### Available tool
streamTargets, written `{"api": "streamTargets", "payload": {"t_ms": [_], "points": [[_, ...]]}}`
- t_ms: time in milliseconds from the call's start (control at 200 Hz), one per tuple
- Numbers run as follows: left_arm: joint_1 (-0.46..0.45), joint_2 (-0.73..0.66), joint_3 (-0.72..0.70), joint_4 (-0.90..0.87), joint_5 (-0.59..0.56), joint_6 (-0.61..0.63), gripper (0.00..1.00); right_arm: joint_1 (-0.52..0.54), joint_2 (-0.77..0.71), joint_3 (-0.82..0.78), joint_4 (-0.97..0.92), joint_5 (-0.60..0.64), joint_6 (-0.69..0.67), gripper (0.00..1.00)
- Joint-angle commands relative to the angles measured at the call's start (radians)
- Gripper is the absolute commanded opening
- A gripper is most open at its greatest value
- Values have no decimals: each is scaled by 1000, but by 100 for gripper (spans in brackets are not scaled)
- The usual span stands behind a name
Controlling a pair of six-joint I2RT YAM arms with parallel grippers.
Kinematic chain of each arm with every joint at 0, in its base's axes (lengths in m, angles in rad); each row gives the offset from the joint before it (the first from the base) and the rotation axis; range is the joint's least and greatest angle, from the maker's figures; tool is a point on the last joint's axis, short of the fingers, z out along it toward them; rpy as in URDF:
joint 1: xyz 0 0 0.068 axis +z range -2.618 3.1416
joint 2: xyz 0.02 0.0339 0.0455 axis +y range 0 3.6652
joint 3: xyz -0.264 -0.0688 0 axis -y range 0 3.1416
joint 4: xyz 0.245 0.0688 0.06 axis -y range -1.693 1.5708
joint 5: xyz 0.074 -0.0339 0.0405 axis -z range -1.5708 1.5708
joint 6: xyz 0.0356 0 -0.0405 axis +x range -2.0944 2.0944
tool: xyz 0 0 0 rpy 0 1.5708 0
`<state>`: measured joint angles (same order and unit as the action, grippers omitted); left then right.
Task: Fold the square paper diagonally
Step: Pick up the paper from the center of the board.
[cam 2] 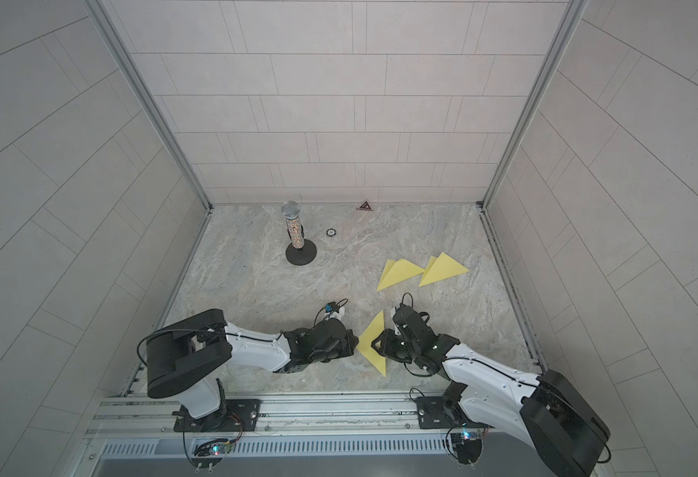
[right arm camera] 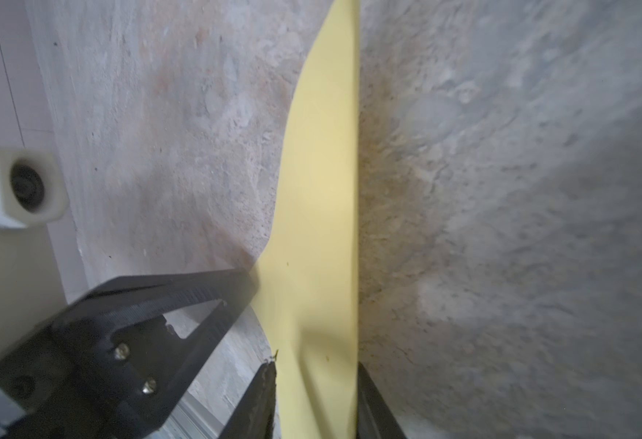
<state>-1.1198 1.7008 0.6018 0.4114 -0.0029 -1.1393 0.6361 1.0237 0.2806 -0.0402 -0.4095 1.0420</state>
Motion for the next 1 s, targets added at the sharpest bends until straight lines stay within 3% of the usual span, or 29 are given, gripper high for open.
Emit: {"api": "streamTargets", "payload": {"t_ms": [0, 205, 410, 515, 625, 720, 856, 996], "points": [[-5, 35, -50, -199, 1, 21, 0, -39, 30, 10, 70, -83, -86, 23], [-4, 25, -52, -197, 1, 28, 0, -56, 29, -1, 65, -91, -116, 12], [-3, -18, -32, -233, -3, 56, 1, -56, 12, -9, 48, -58, -115, 8], [-1, -50, -1, -287, -12, 77, 13, -56, 11, -11, 49, -35, -106, 6], [-2, -92, 42, -377, -44, 100, 40, -56, 6, -10, 63, -21, -83, 4], [0, -146, 69, -460, -86, 125, 54, -55, -10, -18, 74, 4, -55, 3], [2, -284, 83, -624, -208, 135, 61, -50, -51, -18, 73, 49, 4, 2], [2, -494, 23, -742, -329, 124, 63, -5, -140, -26, 45, 252, 186, 0]]}}
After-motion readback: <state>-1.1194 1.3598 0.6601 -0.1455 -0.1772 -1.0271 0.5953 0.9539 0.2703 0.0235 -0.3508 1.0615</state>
